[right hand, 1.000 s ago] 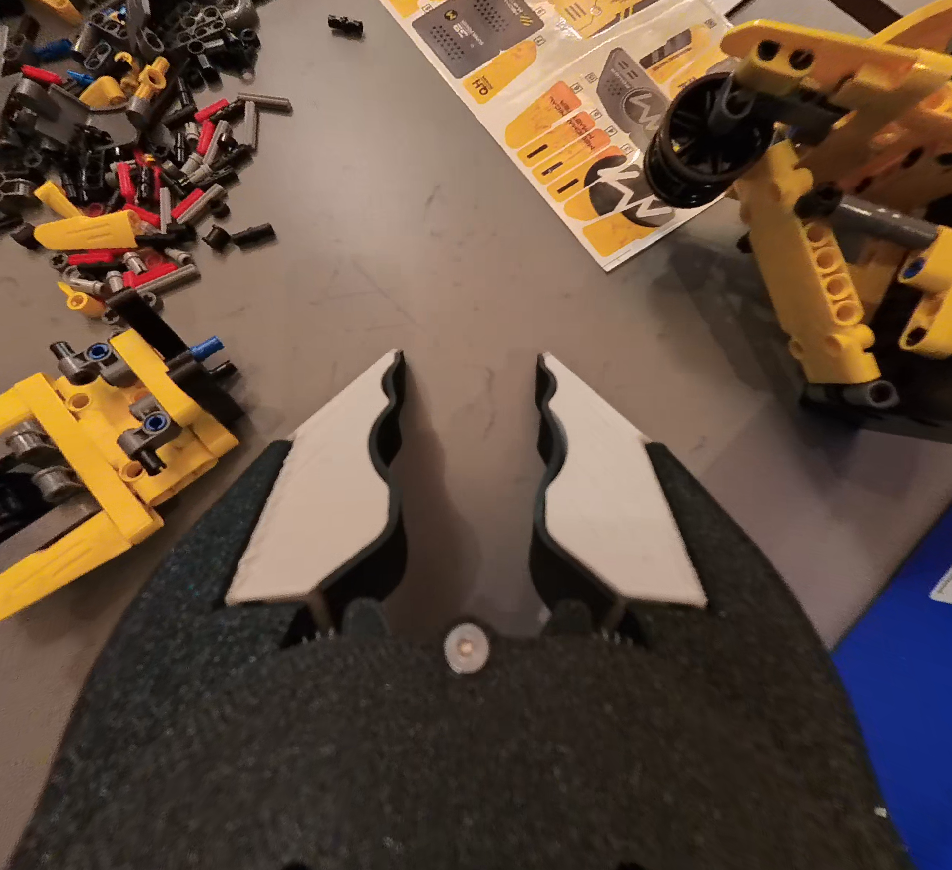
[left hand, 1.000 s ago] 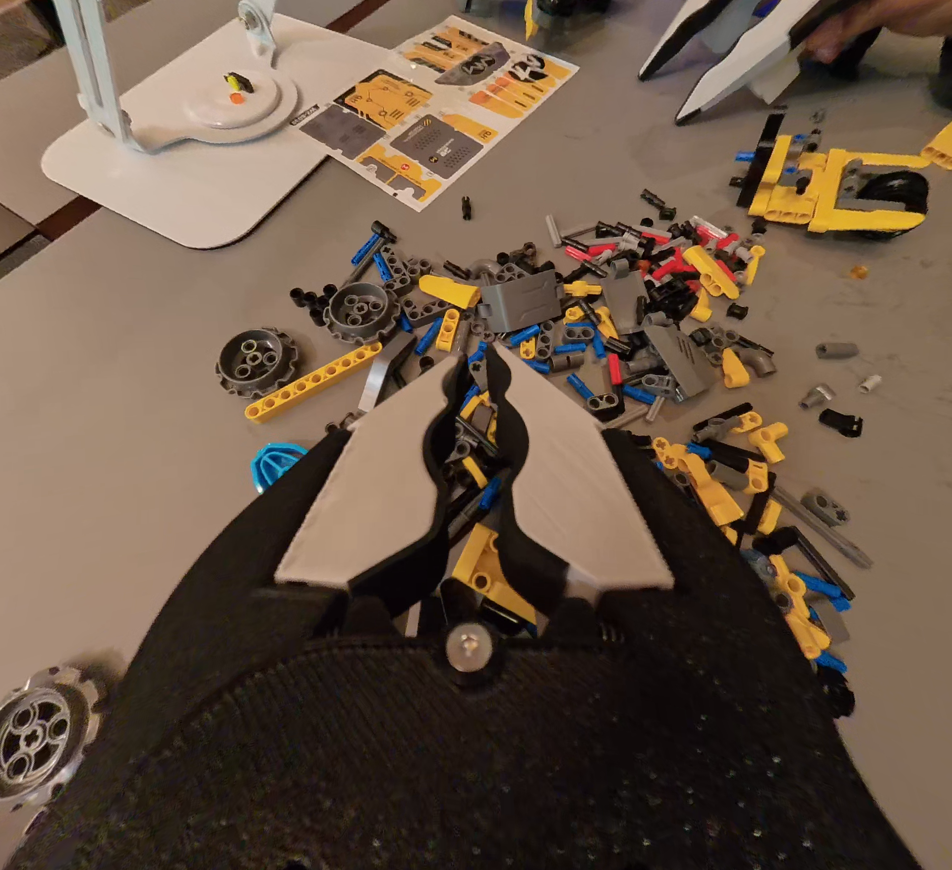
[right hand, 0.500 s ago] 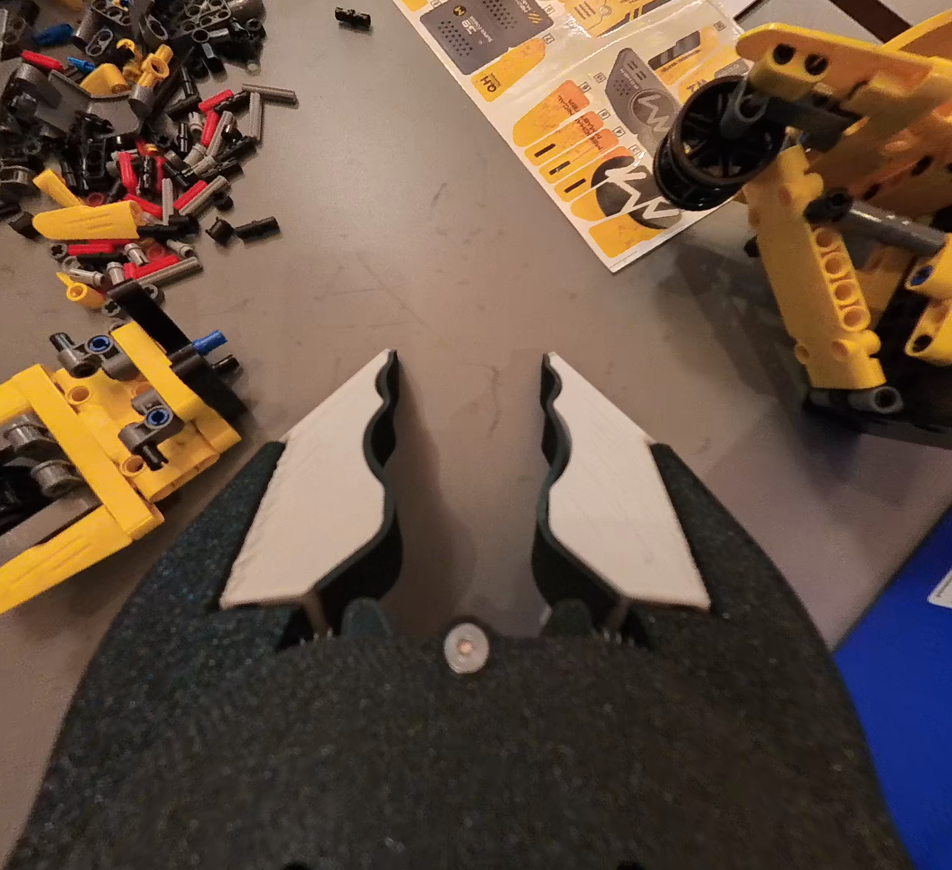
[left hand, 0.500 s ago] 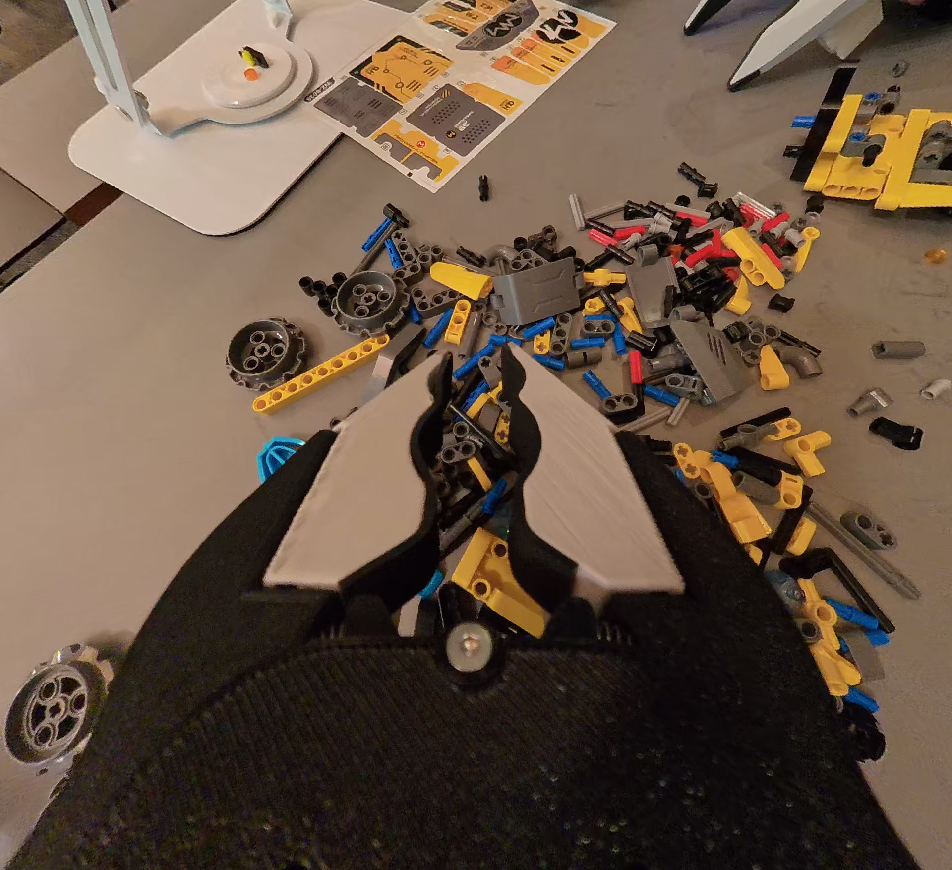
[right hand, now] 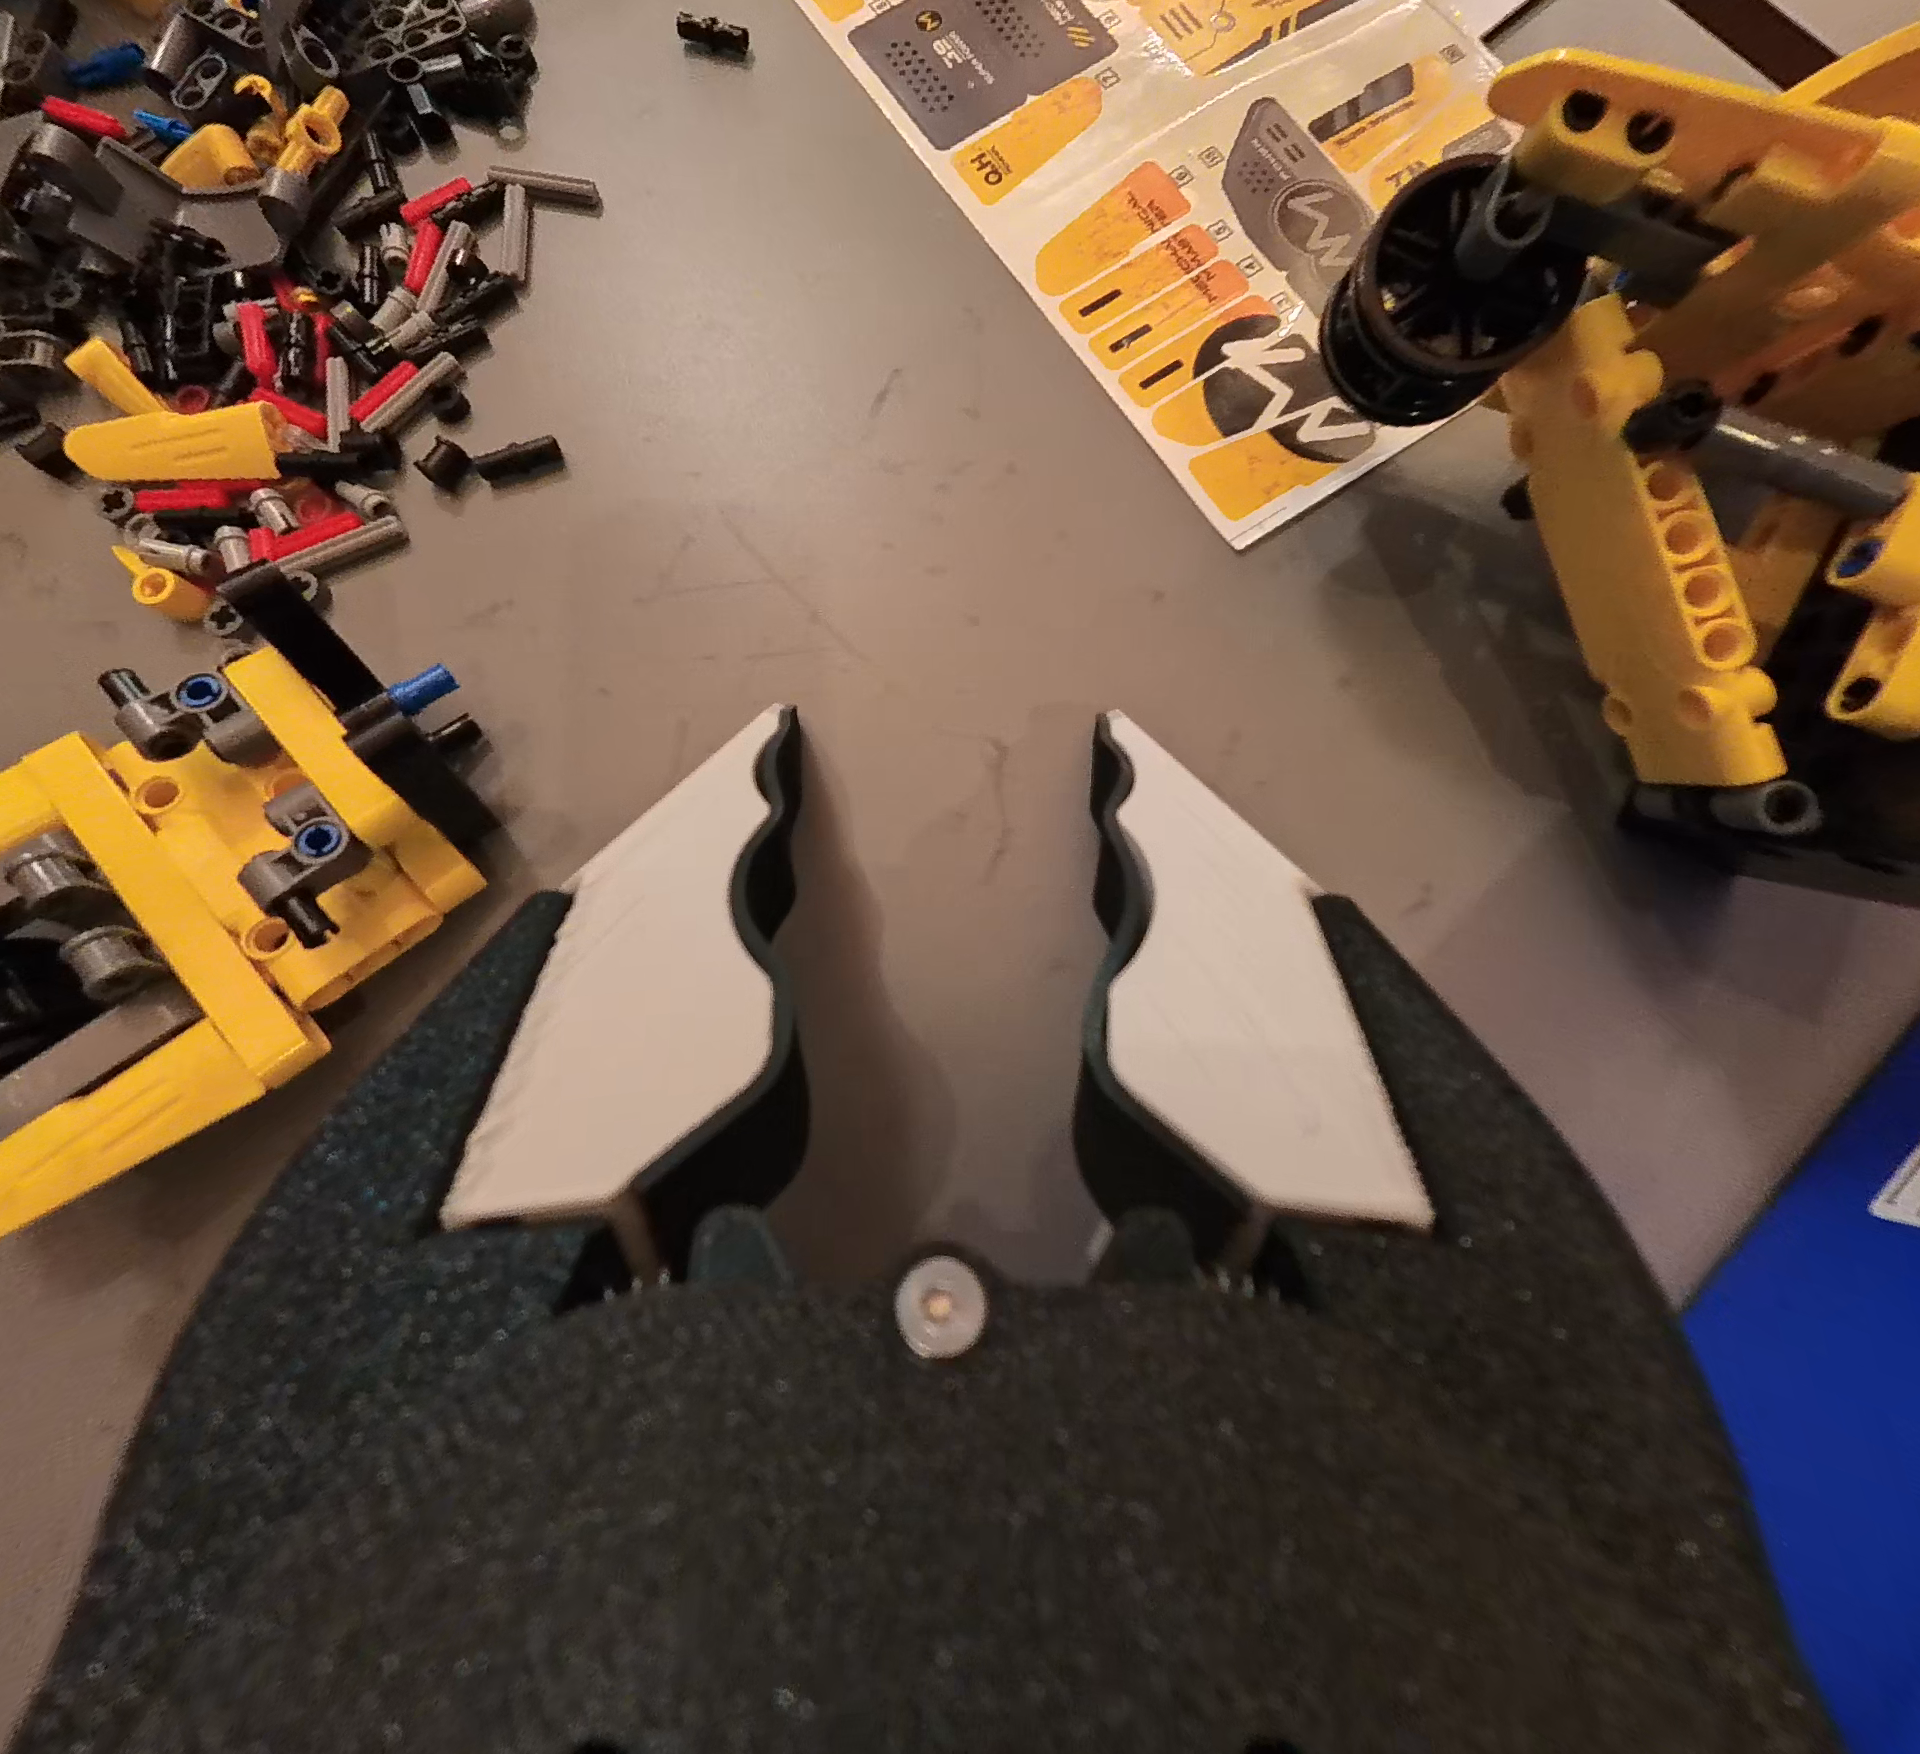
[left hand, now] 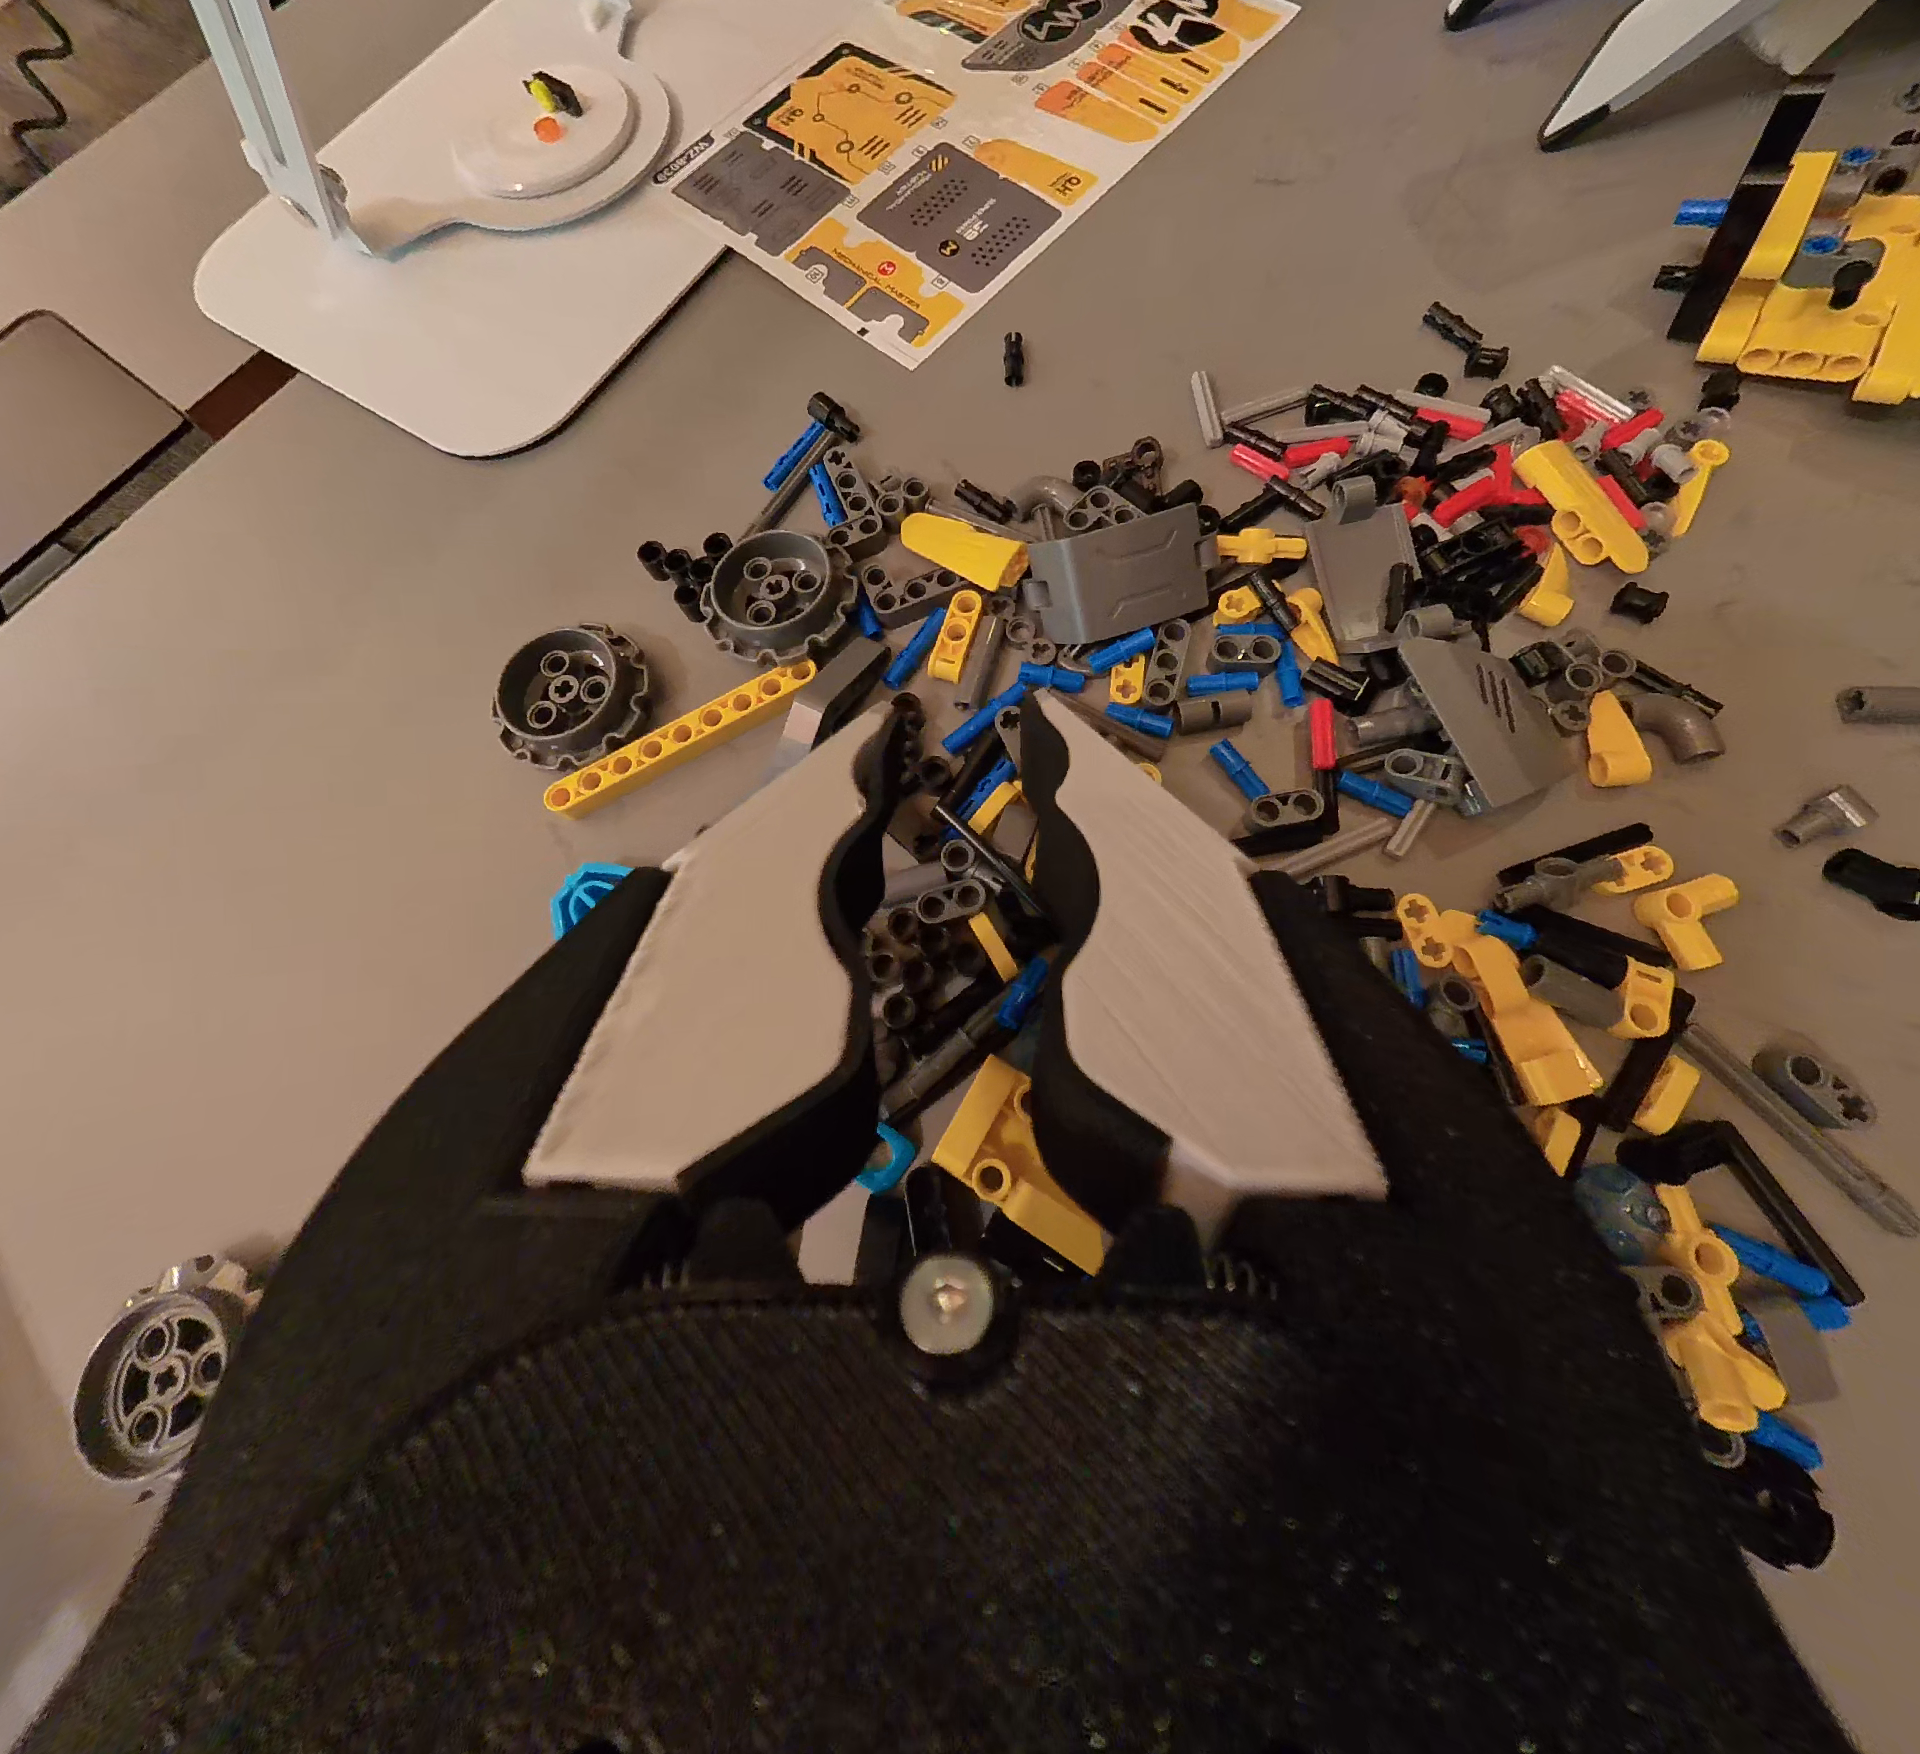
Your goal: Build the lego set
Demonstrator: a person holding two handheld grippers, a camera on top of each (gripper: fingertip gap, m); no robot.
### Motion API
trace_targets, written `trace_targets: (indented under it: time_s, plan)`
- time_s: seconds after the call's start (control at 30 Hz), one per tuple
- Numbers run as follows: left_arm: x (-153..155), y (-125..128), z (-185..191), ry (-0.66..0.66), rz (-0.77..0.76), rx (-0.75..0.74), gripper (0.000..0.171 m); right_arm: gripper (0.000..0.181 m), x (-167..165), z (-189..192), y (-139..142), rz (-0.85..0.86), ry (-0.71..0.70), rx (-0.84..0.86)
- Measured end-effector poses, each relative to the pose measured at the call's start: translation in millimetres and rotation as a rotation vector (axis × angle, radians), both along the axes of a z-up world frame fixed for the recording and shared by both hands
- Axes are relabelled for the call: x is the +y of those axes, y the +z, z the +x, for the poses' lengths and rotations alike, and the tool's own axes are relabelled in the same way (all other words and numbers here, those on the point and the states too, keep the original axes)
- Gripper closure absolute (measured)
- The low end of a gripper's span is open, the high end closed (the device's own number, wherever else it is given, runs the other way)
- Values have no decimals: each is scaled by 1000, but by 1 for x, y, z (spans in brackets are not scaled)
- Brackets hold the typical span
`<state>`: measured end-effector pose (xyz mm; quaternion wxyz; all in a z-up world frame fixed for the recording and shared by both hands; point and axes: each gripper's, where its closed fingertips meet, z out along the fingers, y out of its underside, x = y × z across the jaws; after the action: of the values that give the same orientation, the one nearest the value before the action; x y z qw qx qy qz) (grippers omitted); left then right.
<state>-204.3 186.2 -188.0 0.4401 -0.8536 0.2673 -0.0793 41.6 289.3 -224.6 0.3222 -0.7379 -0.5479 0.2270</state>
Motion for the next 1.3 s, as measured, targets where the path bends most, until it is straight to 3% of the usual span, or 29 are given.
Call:
trace_targets:
  time_s: [0.97, 1.3]
  plan:
    - [4, -3, -6, 33, -2, 37, 146, 125, 0, 0, 0, 1, 1, 0]
    - [14, 28, -54, 270, 112, -83, 140, 125, 0, 0, 0, 2, 1, -1]
